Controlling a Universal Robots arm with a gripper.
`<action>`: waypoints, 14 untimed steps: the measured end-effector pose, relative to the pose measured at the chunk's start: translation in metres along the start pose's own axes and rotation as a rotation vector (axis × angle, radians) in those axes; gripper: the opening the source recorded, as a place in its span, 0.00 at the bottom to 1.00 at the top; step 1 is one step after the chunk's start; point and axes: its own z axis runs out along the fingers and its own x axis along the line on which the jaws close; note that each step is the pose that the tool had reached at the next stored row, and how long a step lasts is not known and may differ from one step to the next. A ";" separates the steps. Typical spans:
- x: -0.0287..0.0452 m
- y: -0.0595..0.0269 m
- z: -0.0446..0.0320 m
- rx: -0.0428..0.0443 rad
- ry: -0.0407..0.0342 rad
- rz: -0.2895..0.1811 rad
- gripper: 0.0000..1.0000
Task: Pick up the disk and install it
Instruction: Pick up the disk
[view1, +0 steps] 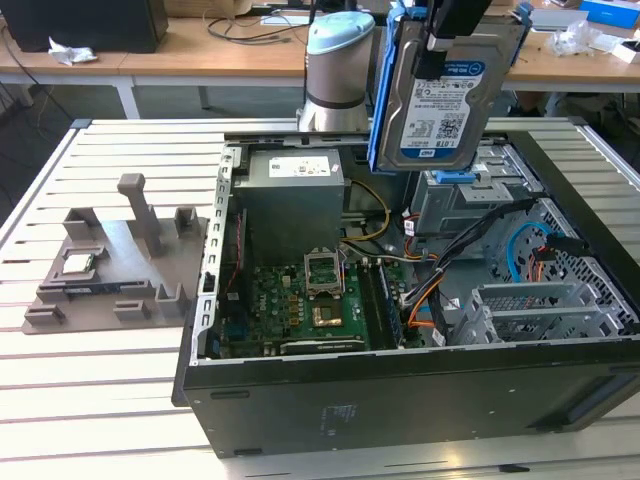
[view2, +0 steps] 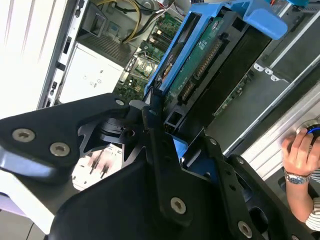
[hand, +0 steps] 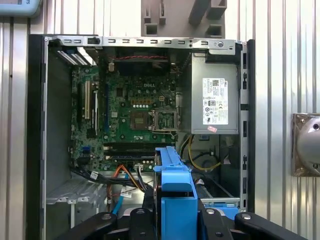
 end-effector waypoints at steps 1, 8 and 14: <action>0.0030 0.0000 0.0003 0.0000 0.0000 0.000 0.37; 0.0157 0.0001 0.0017 0.0000 0.0000 0.000 0.37; 0.0271 0.0003 0.0024 0.0000 0.0000 0.000 0.37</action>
